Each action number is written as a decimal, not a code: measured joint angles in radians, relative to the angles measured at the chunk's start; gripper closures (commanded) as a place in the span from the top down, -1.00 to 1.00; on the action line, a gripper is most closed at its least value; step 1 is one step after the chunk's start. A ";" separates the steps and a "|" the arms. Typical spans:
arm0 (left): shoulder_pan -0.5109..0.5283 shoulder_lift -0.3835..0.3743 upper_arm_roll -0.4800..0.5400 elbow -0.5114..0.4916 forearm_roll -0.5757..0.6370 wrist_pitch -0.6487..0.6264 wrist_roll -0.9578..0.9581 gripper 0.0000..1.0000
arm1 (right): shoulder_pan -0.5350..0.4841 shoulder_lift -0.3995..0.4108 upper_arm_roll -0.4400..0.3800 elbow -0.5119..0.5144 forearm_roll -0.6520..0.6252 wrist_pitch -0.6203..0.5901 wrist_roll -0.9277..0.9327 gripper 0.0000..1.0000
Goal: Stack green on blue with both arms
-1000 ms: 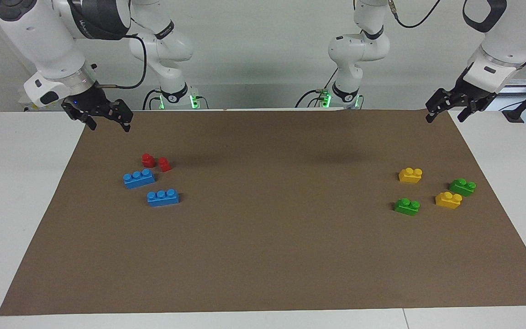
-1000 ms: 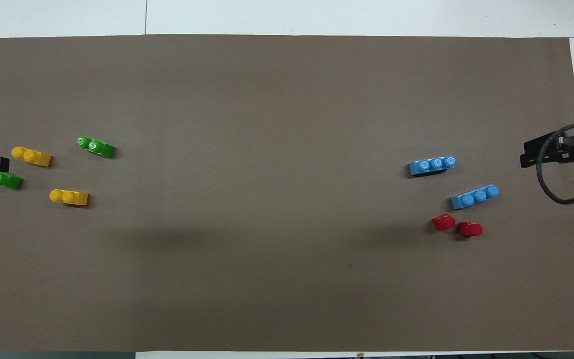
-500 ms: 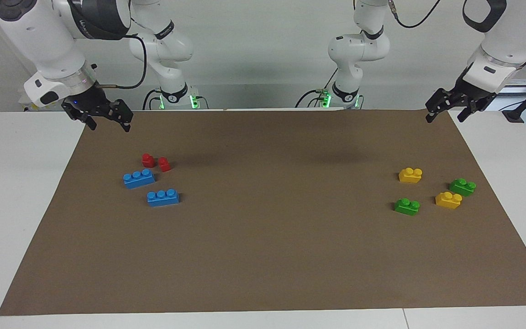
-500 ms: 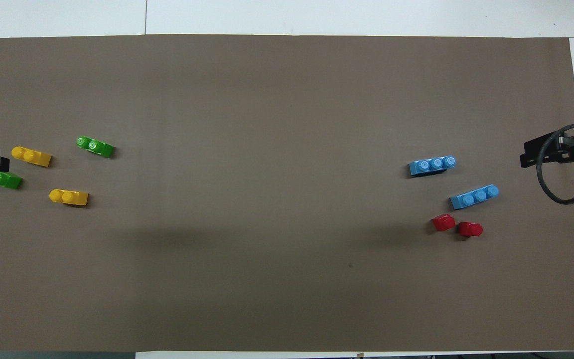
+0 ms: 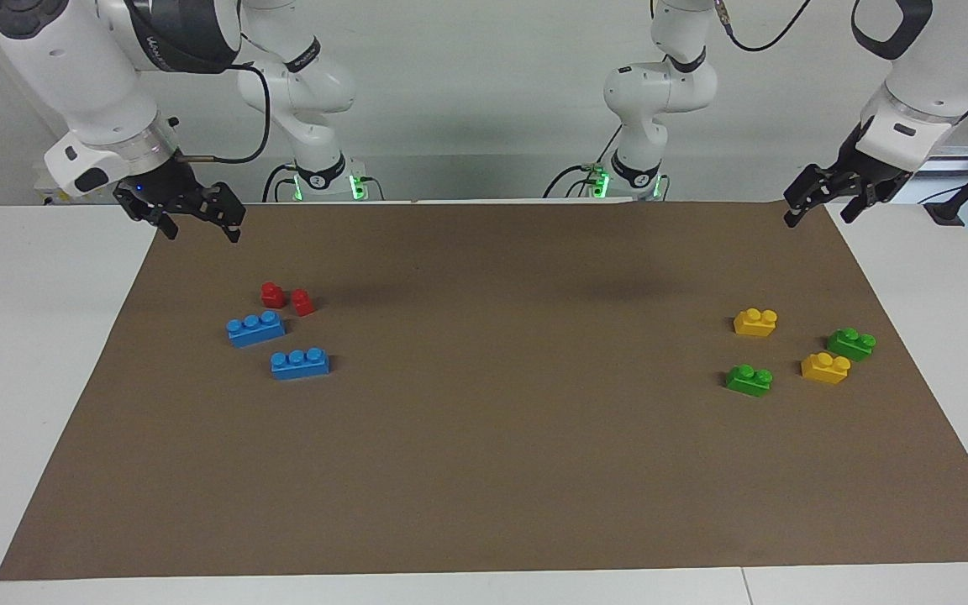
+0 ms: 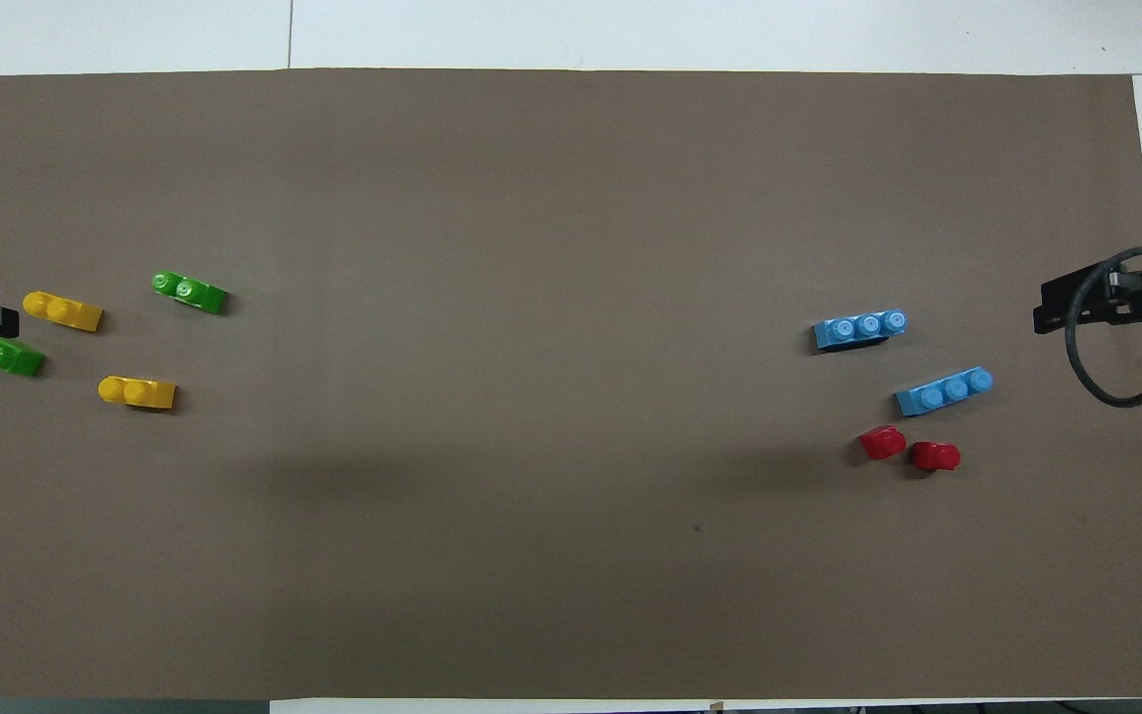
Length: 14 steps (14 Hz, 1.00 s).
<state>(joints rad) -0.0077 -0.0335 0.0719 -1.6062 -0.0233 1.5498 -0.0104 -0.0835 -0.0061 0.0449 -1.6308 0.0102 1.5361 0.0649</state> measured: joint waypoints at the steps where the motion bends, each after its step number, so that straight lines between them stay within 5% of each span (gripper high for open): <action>1: 0.000 0.000 -0.001 -0.003 -0.001 0.002 -0.030 1.00 | -0.001 0.000 0.000 0.000 0.000 0.001 -0.012 1.00; 7: -0.001 -0.015 -0.003 -0.076 -0.003 0.064 -0.322 1.00 | -0.016 0.011 -0.010 -0.047 0.001 0.163 0.084 1.00; 14: -0.003 -0.029 -0.010 -0.099 -0.012 0.104 -0.662 1.00 | -0.013 0.118 -0.005 -0.079 0.059 0.244 0.844 0.97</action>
<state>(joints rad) -0.0103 -0.0629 0.0618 -1.7054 -0.0354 1.6536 -0.6719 -0.0963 0.1123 0.0400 -1.7102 0.0689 1.7804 0.9091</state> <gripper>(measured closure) 0.000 0.000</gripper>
